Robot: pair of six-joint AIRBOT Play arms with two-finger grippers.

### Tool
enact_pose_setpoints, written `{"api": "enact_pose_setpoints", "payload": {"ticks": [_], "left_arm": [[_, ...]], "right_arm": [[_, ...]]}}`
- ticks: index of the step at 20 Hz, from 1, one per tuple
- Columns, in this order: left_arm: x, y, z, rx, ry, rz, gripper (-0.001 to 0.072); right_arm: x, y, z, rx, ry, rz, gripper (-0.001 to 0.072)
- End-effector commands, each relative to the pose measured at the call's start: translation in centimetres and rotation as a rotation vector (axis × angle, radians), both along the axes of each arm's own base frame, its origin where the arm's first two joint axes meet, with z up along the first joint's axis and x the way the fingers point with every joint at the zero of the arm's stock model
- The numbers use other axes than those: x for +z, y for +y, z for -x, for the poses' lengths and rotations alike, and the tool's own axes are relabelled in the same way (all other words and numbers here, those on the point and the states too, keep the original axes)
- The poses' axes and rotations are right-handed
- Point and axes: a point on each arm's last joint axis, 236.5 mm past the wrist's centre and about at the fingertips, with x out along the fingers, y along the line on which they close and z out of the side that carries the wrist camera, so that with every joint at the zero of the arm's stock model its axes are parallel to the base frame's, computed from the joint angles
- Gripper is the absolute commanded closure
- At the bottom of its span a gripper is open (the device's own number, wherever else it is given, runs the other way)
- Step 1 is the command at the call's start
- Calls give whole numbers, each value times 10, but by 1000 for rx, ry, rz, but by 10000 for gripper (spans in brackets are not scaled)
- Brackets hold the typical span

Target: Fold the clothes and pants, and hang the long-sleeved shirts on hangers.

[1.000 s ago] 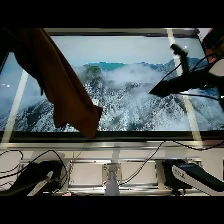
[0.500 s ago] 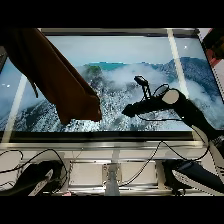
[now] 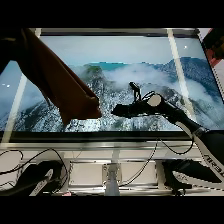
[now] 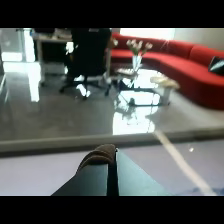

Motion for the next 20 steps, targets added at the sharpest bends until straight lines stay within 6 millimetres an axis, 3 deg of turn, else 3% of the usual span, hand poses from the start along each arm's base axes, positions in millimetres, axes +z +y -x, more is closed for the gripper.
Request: {"api": "enact_pose_setpoints", "payload": {"ticks": [1,3,5,9,11,14,17,20], "left_arm": [[-82,80,0,262,312,-47,694],[-131,136,11,429,456,-6,694],[-190,183,37,577,643,25,695],[-281,243,92,784,878,115,694],[-321,255,116,845,975,160,694],[-364,253,140,866,1084,195,694],[-373,246,138,845,1089,224,693],[-370,242,128,828,1050,262,693]], "right_arm": [[-4,8,2,-8,42,-31,218],[1,10,-5,-18,19,-36,218],[10,13,-14,-11,-25,-44,218],[32,16,-44,-38,-145,-52,218],[29,11,-49,-26,-181,-16,219],[1,3,-38,47,-146,63,220],[-27,10,-20,163,-64,83,220],[-36,30,-20,269,-47,77,220]]}}
